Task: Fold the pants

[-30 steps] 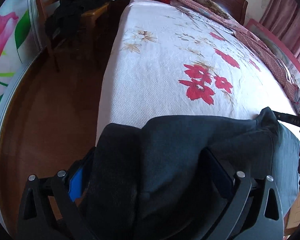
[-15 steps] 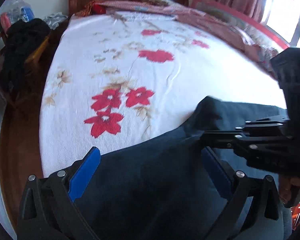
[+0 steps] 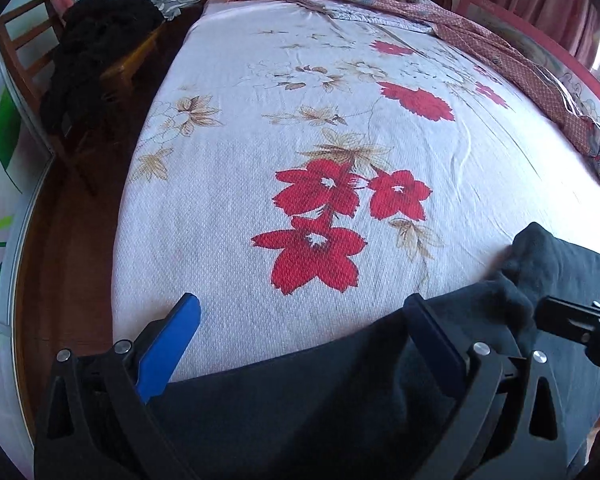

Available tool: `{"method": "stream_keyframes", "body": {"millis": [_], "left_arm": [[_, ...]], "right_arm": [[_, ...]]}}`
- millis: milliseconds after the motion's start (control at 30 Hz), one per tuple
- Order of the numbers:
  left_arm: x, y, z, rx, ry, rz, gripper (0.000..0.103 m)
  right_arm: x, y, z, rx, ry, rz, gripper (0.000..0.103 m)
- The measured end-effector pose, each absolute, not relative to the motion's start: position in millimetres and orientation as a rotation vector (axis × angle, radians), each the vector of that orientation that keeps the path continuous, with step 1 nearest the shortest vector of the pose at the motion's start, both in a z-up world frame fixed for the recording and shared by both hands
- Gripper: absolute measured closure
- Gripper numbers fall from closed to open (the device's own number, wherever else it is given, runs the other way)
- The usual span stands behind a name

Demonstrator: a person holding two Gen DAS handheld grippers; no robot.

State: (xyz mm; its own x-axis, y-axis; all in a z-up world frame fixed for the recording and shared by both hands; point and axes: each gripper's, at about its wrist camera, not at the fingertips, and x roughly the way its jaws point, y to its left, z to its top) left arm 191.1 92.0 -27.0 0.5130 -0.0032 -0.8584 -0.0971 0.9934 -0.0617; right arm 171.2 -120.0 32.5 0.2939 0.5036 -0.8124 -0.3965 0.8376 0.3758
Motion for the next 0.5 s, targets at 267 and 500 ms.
{"method": "stream_keyframes", "body": {"millis": [267,500], "left_arm": [[130.3,73.3,26.0,-0.055,0.948,-0.041,0.002],[76.9,44.4,16.4,-0.056,1.026,-0.108,0.002]], "right_arm": [[50.9,-170.3,34.6,0.166,1.107,0.561,0.103],[7.2,-140.8,2.5,-0.107,1.061,0.567,0.103]]}}
